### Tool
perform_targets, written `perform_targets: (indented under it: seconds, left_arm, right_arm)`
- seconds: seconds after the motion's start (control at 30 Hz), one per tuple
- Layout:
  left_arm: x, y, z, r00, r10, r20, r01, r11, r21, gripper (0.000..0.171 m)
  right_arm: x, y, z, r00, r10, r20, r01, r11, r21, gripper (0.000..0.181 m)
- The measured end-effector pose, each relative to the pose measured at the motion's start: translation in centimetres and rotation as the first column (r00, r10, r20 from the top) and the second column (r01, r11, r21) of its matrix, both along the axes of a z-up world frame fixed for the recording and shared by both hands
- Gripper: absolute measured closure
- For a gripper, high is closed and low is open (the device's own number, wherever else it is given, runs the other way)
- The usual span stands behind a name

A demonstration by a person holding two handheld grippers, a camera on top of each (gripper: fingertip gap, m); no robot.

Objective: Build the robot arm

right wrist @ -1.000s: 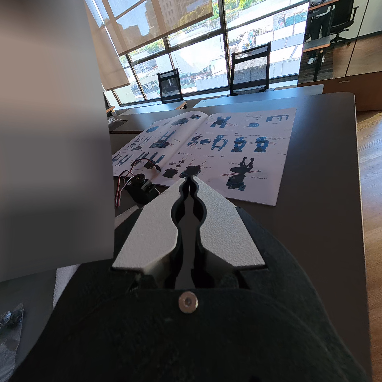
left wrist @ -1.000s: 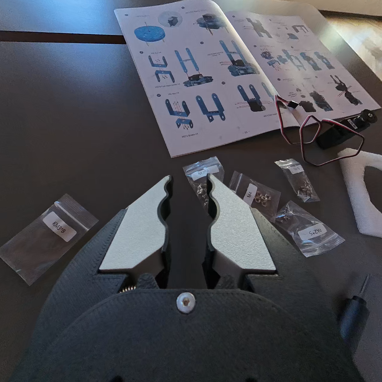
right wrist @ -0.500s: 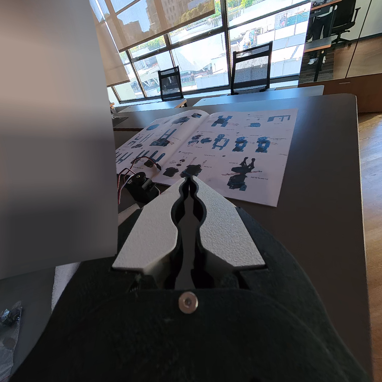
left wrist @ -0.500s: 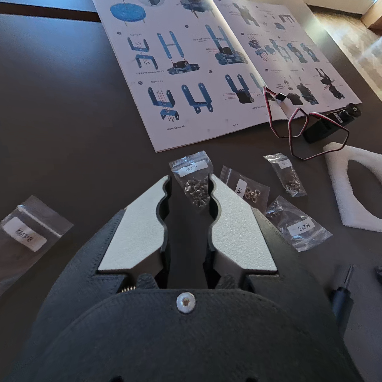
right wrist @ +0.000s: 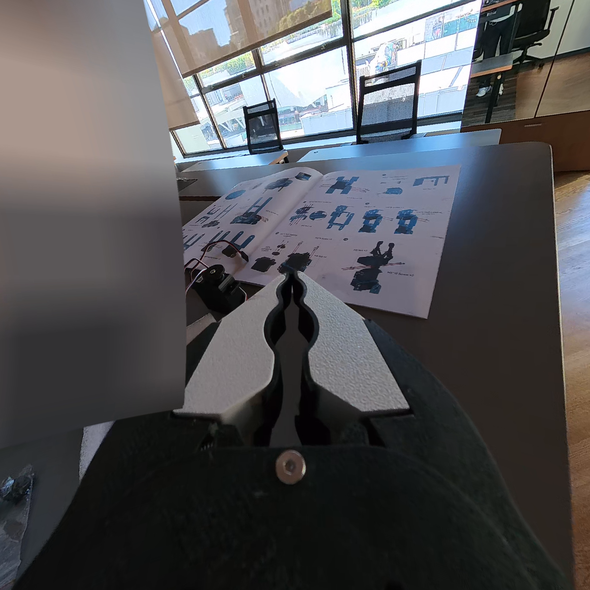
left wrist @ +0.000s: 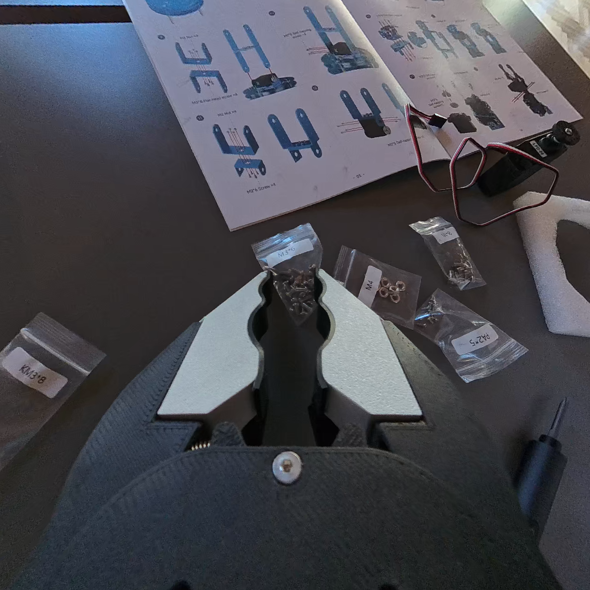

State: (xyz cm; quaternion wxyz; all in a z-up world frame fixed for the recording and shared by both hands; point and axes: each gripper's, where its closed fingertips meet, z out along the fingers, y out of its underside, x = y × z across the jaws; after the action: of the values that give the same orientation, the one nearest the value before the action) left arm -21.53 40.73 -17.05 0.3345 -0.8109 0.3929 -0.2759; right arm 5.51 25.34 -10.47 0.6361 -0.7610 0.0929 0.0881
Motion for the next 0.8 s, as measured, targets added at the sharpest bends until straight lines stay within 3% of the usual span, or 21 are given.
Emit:
perform_targets:
  seconds: [0.13,0.33,0.63,0.8]
  left_arm:
    - [-0.1,0.3,0.4,1.000,0.010,0.016,-0.010,1.000,0.015,0.154]
    - [-0.1,0.3,0.7,0.999,0.015,0.046,-0.015,1.000,-0.002,0.151]
    - [-1.0,1.4,4.4,0.978,0.085,0.192,-0.093,0.995,0.034,0.139]
    - [-2.4,2.7,6.4,0.956,0.151,0.250,-0.181,0.978,0.103,0.133]
  right_arm:
    - [-0.1,0.1,-0.1,1.000,0.001,0.005,-0.001,1.000,-0.010,0.181]
    - [-0.2,0.2,-0.3,1.000,0.002,0.015,-0.001,1.000,-0.026,0.181]
    - [-0.9,0.7,-1.3,0.995,0.017,0.101,-0.006,0.994,-0.108,0.181]
    - [-2.0,0.7,0.5,0.991,0.018,0.130,-0.020,1.000,0.016,0.181]
